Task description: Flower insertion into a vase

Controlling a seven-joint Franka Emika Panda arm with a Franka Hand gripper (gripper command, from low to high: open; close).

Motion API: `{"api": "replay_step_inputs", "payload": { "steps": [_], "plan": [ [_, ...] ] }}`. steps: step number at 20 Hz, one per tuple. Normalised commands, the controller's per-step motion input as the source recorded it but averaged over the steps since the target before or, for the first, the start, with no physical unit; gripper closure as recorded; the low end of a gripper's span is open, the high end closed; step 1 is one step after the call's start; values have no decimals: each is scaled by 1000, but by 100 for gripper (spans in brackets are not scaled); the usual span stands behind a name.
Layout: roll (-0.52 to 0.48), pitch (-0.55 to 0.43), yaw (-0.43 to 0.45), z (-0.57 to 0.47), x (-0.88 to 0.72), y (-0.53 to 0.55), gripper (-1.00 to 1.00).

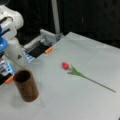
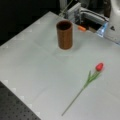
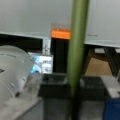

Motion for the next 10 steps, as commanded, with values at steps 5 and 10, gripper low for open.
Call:
{"api": "replay_step_inputs", "payload": {
  "steps": [5, 10],
  "plan": [
    [-166, 538, 13, 60, 145, -36, 100],
    [-173, 600, -22, 101, 243, -98, 100]
  ]
}}
